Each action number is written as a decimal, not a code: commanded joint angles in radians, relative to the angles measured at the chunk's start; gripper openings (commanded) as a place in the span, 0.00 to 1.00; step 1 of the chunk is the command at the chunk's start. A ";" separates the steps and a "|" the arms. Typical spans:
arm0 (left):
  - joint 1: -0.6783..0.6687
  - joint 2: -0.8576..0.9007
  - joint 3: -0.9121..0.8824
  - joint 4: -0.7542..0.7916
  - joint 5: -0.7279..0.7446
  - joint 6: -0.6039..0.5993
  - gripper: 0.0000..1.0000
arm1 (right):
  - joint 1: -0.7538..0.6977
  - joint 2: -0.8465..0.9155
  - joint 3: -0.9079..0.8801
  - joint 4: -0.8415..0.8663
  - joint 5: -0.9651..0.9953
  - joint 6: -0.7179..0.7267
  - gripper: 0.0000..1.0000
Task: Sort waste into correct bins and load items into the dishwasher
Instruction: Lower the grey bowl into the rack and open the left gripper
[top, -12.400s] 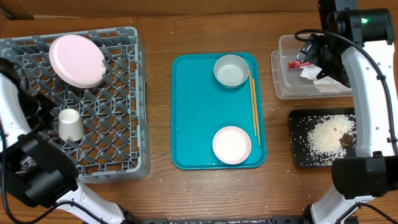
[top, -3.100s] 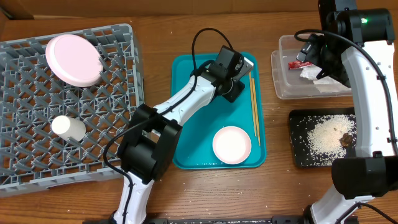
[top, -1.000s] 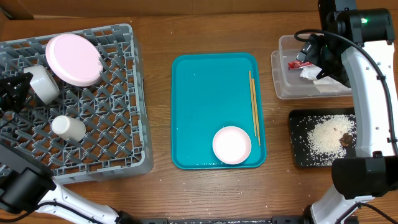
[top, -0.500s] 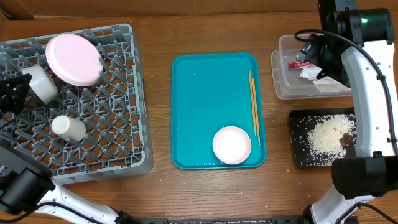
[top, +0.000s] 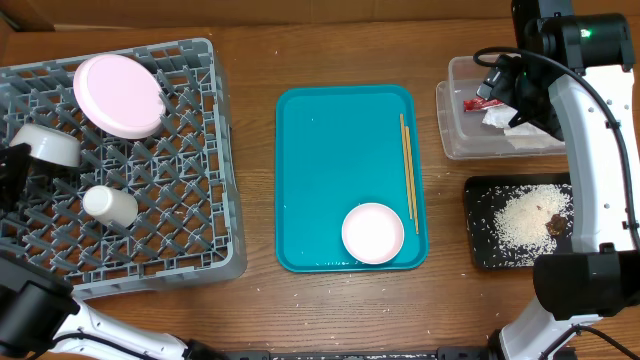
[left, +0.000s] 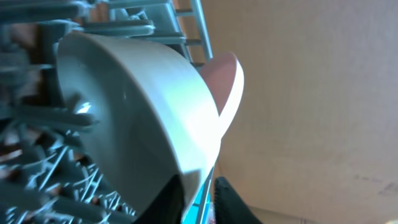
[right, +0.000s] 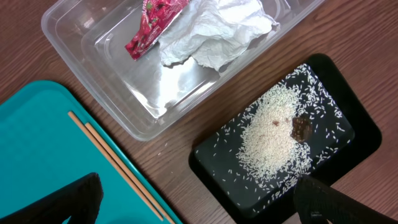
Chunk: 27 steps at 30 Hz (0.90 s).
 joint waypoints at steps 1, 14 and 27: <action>0.028 0.013 -0.004 -0.032 -0.024 0.002 0.26 | -0.001 -0.023 0.020 0.001 0.003 -0.009 1.00; 0.044 -0.022 0.014 -0.352 -0.441 0.051 0.25 | -0.001 -0.023 0.020 0.001 0.003 -0.009 1.00; -0.007 -0.212 0.050 -0.416 -0.460 0.039 0.04 | -0.001 -0.023 0.020 0.001 0.003 -0.009 1.00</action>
